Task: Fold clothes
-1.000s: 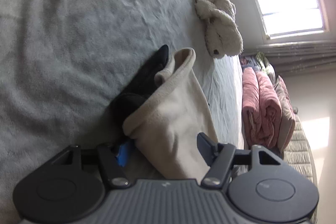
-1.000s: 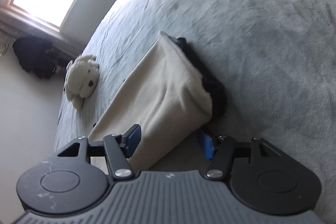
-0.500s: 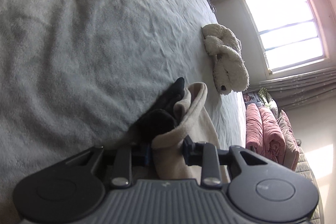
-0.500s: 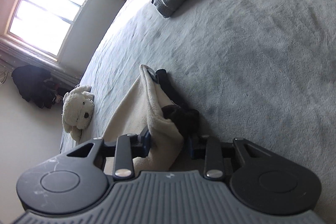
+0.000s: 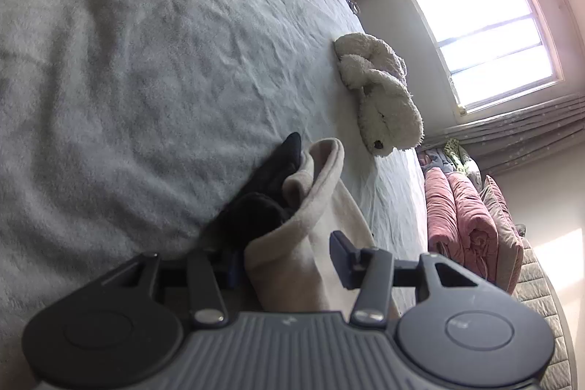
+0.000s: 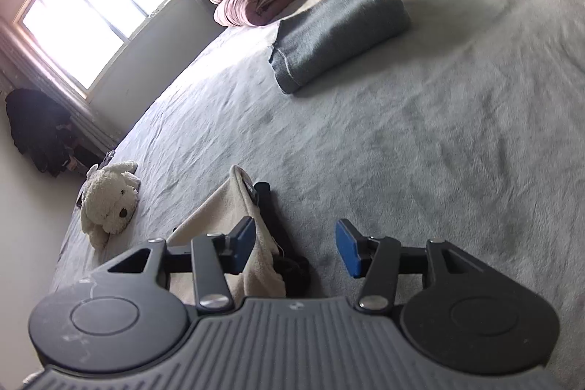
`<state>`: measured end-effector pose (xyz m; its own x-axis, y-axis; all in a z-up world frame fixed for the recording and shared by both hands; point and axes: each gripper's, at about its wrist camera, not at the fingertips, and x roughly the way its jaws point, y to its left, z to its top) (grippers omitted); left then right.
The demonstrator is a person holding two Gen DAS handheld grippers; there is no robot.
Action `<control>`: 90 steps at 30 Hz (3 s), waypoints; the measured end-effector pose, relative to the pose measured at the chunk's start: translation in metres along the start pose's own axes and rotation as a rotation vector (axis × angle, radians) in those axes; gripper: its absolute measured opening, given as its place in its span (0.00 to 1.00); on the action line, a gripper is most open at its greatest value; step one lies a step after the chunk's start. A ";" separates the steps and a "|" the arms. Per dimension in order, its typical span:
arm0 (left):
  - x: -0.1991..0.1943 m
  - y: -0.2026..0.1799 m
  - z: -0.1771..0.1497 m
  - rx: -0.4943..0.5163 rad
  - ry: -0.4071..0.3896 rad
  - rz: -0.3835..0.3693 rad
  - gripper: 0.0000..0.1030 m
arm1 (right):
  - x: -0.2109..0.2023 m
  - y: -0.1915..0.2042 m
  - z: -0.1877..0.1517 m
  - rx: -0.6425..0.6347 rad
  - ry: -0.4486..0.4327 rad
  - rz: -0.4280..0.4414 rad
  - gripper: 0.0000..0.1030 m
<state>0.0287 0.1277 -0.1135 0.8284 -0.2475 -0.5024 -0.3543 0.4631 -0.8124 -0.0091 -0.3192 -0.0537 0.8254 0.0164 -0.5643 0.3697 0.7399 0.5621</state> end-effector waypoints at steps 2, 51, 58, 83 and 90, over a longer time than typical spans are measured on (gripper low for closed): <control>0.000 -0.001 -0.002 0.008 -0.012 0.010 0.43 | -0.005 0.012 -0.005 -0.072 -0.029 -0.006 0.51; -0.038 -0.127 -0.078 0.622 -0.162 -0.302 0.21 | 0.058 0.089 -0.043 -0.122 0.412 0.362 0.55; -0.026 -0.137 -0.107 0.683 -0.096 -0.324 0.21 | 0.057 0.056 -0.018 0.097 0.408 0.379 0.57; 0.012 -0.139 -0.158 0.936 0.369 -0.434 0.49 | 0.048 0.008 0.013 0.318 0.355 0.359 0.71; -0.007 -0.148 -0.160 1.044 0.393 -0.499 0.51 | 0.049 0.018 0.009 0.263 0.371 0.351 0.71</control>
<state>0.0055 -0.0756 -0.0366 0.5222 -0.7501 -0.4057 0.6331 0.6598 -0.4048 0.0415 -0.3114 -0.0654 0.7301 0.5012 -0.4644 0.2335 0.4557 0.8590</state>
